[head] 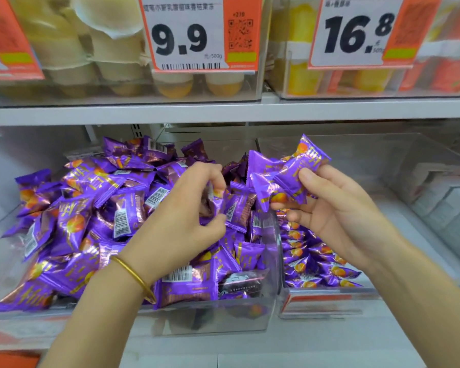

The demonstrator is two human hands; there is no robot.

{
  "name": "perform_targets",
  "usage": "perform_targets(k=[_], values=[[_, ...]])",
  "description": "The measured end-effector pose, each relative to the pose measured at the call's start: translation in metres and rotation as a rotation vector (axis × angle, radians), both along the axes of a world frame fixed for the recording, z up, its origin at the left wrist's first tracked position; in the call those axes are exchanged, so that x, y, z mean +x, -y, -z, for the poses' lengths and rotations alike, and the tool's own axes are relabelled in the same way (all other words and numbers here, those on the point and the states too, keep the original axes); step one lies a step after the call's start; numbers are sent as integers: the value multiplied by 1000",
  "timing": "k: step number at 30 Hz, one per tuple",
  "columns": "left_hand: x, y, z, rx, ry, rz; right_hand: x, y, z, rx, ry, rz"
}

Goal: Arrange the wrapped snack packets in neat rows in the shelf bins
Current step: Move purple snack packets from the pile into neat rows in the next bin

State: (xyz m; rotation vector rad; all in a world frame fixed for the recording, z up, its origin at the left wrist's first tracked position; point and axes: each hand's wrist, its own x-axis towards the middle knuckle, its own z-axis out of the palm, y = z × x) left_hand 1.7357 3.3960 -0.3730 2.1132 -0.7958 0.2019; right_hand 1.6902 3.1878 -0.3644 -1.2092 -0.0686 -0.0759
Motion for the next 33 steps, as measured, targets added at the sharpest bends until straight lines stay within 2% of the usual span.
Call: perform_targets(k=[2, 5, 13, 19, 24, 28, 33], values=[[-1, -1, -5, -151, -116, -1, -1, 0, -1, 4, -2, -4], [0, -1, -12, -278, -237, 23, -2, 0, -2, 15, 1, -15], [2, 25, -31, -337, -463, 101, -6, 12, -7, 46, 19, -50], [-2, 48, -23, -615, -555, 56, -3, 21, -3, 15, 6, -85], [0, 53, -19, -632, -595, 49, 2, 23, 3, -5, -20, -92], [-1, 52, -20, -447, -469, 56, 3, 22, 3, -29, -9, -117], [-1, 50, -19, -534, -457, 10, 3, 21, 1, 6, 1, -27]])
